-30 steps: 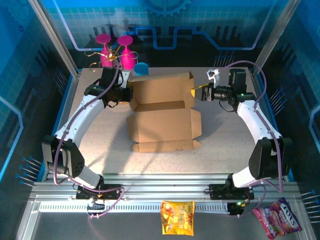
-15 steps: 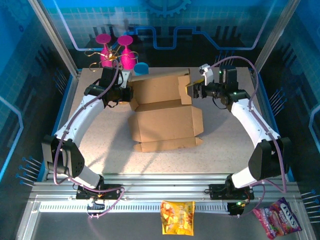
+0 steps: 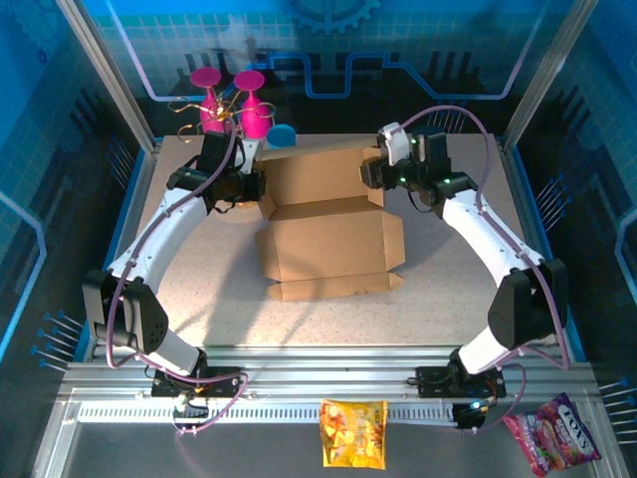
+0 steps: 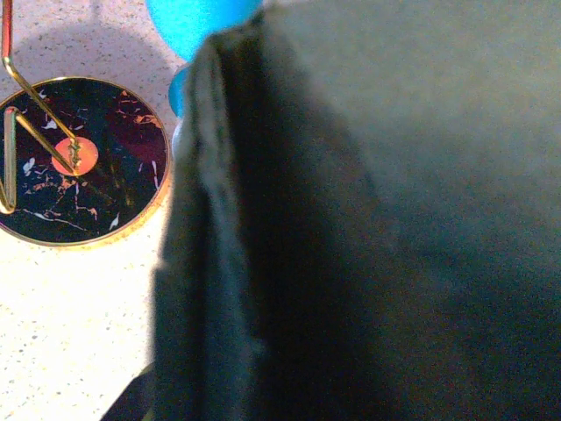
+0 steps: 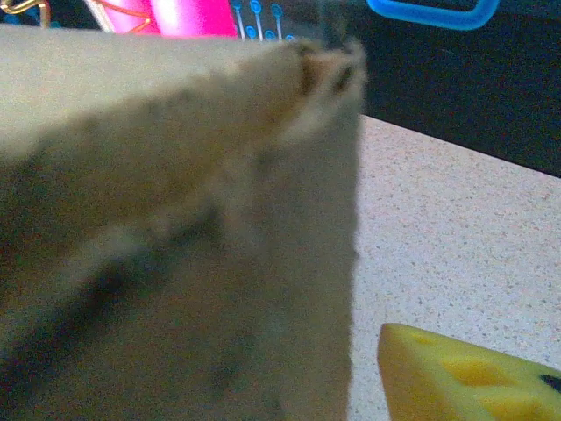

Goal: Fold the paper box

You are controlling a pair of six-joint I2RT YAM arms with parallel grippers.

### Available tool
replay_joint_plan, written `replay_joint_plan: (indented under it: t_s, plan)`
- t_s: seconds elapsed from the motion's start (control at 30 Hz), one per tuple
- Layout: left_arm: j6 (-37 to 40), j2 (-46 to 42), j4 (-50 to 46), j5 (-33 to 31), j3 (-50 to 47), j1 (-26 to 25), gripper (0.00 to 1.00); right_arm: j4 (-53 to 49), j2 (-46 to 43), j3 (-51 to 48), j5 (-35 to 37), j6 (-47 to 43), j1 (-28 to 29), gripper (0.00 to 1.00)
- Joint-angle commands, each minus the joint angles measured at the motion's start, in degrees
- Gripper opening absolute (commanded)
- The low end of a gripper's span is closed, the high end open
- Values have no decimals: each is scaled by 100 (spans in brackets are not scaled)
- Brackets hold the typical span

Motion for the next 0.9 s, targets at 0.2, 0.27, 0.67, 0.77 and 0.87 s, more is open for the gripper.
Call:
replay_joint_plan:
  t_s: [0.2,0.27,0.67,0.77,0.87]
  plan:
    - [3,143,-185,-48,385,-94,0,-473,361,591,1965,116,495,24]
    - [-18,185,-266,-195,438,-166,0,-645,398,686,2189,155,535,19]
    - [-535,699,-1152,-1300,1171,-616,0,-1465,655,1173,3201,512,721,18]
    - [-592,759,-1242,-1341,1231,-649,0,-1353,555,1075,2969,577,676,30]
    - [-643,819,-1328,-1365,1275,-653,0,-1289,467,1019,2698,617,608,34]
